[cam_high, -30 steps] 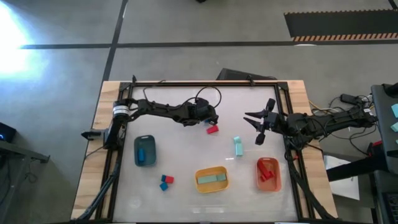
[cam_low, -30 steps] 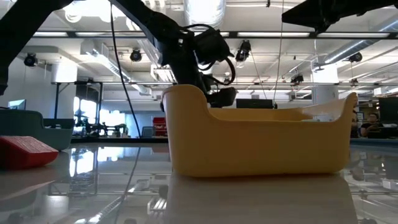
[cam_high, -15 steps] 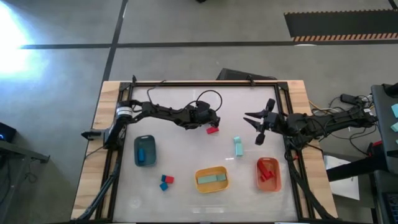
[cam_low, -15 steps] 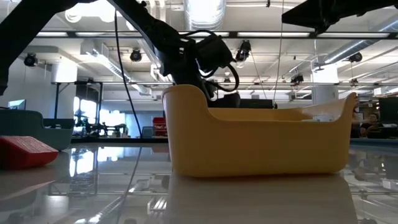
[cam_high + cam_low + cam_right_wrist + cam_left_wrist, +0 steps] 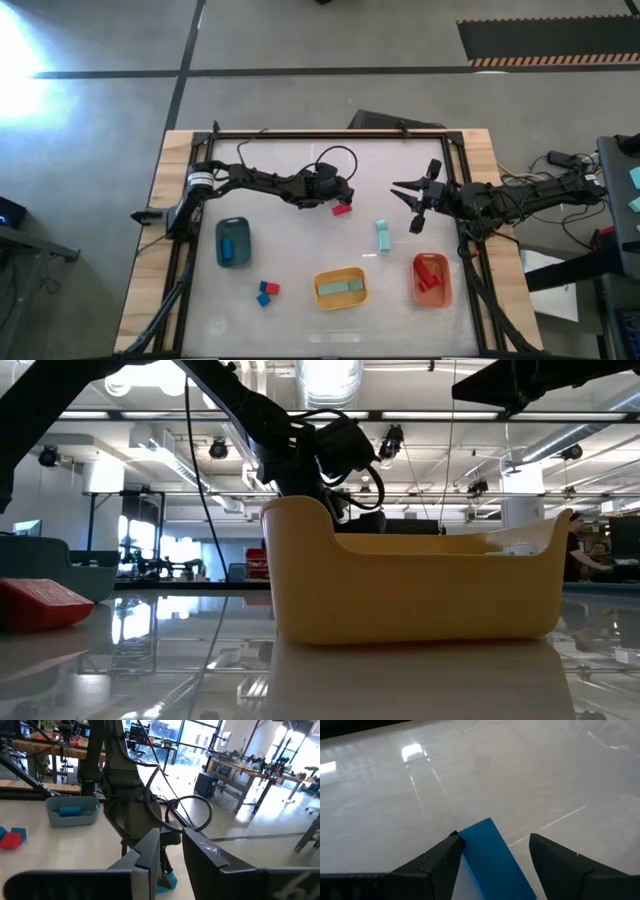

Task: Sort & place blocks by color
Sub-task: Put the blue block into the blue bin

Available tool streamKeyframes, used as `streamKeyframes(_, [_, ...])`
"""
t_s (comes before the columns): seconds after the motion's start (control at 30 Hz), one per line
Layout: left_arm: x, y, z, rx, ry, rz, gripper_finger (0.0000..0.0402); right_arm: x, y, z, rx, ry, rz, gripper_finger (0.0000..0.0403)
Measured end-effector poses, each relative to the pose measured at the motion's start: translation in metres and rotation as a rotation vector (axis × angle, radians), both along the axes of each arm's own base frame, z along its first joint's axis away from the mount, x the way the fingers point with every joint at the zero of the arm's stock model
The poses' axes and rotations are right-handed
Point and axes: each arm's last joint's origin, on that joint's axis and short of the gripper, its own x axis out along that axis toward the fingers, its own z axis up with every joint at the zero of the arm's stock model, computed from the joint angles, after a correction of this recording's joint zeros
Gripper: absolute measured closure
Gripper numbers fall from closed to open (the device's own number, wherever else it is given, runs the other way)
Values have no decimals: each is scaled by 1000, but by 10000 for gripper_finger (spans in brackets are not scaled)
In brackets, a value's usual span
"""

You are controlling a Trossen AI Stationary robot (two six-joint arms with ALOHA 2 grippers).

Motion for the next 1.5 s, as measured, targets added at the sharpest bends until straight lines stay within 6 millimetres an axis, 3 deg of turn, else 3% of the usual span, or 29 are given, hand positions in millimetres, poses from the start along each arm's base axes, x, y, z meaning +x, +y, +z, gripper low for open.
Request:
streamKeyframes(0.17, [-7, -2, -10, -48, 72, 7, 182, 0, 0, 3, -51, -16, 4, 332])
streamKeyframes(0.47, [-27, -7, 1, -117, 275, -39, 182, 0, 0, 11, -136, -60, 5, 335])
streamKeyframes(0.73, [-31, -18, 38, -94, 187, -70, 182, 0, 0, 17, -157, -67, 4, 334])
streamKeyframes(0.93, [-28, -25, 46, -75, 143, -83, 182, 0, 0, 17, -163, -64, 4, 332])
streamKeyframes(1.07, [-23, -25, 45, -28, 143, -146, 182, 0, 0, 17, -158, -66, 4, 334])
streamKeyframes(1.27, [-25, -9, 44, -1, 184, -155, 182, 0, 0, 17, -156, -66, 4, 337])
streamKeyframes(1.5, [-27, -7, 35, 23, 292, -308, 182, 0, 0, 16, -140, -64, 4, 336])
